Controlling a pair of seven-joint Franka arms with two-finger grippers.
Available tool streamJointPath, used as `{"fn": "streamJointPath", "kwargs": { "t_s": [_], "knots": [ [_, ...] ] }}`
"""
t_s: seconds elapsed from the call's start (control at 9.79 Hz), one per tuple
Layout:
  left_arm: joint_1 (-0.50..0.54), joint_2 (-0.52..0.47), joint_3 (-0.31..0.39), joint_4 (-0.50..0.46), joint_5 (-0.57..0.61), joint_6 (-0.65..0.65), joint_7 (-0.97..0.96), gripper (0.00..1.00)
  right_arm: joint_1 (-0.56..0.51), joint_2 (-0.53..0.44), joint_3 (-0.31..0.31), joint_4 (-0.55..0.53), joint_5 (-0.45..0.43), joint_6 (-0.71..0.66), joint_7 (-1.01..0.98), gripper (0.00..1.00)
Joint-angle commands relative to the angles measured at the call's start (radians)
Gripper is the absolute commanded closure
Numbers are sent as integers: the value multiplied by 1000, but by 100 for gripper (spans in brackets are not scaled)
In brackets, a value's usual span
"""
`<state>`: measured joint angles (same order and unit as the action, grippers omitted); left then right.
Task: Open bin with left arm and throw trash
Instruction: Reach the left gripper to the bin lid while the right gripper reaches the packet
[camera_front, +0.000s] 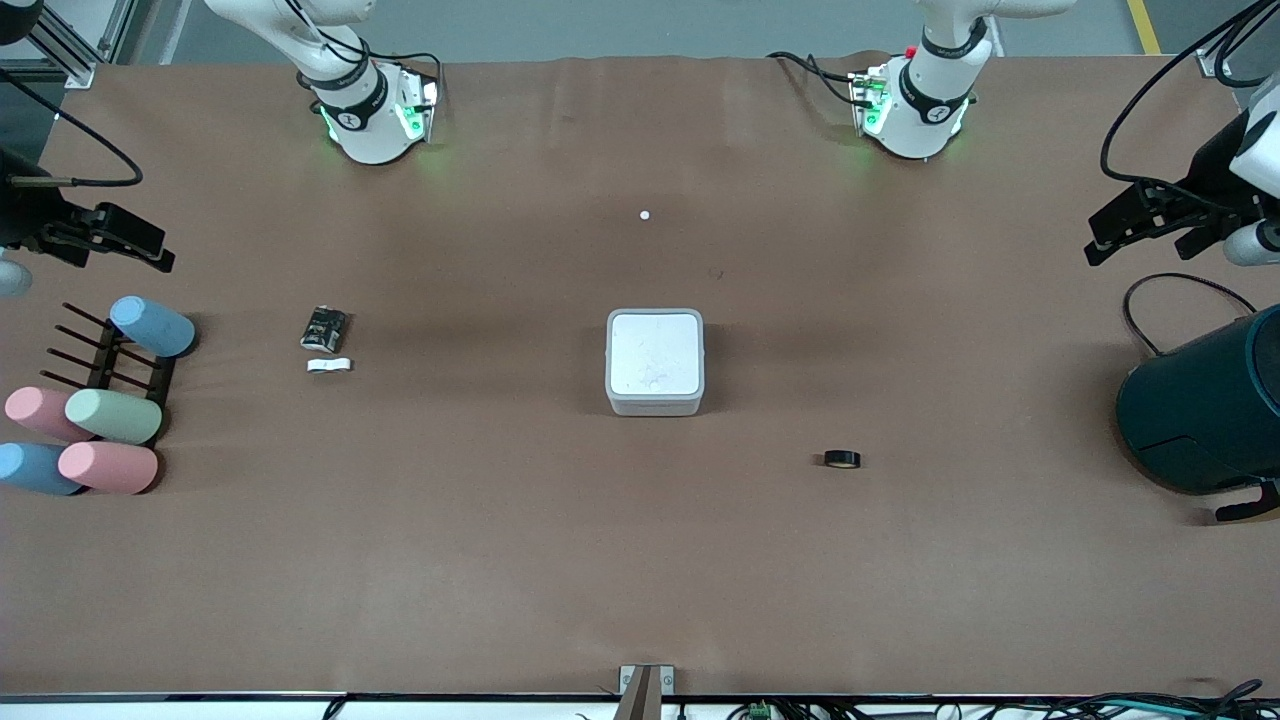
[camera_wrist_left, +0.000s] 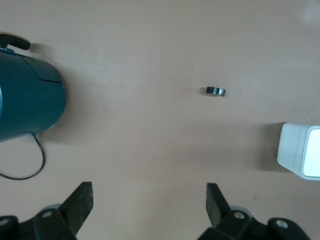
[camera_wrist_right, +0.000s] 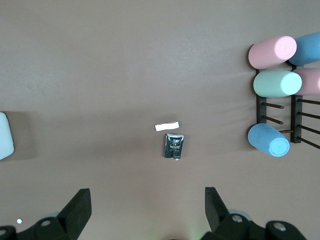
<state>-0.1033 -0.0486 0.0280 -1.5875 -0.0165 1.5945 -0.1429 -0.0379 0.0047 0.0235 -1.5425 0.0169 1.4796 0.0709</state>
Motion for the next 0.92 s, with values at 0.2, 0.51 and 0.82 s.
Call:
{"fn": "streamJointPath", "kwargs": {
  "t_s": [0.2, 0.51, 0.82],
  "knots": [
    [-10, 50, -46, 28, 10, -33, 3, 0, -8, 6, 4, -31, -15, 7, 10, 0],
    [-62, 154, -244, 17, -17, 8, -26, 66, -45, 12, 6, -267, 4, 232, 12, 0],
    [-230, 408, -293, 108, 1, 270, -168, 100, -49, 6, 6, -616, 6, 572, 9, 0]
  ]
}}
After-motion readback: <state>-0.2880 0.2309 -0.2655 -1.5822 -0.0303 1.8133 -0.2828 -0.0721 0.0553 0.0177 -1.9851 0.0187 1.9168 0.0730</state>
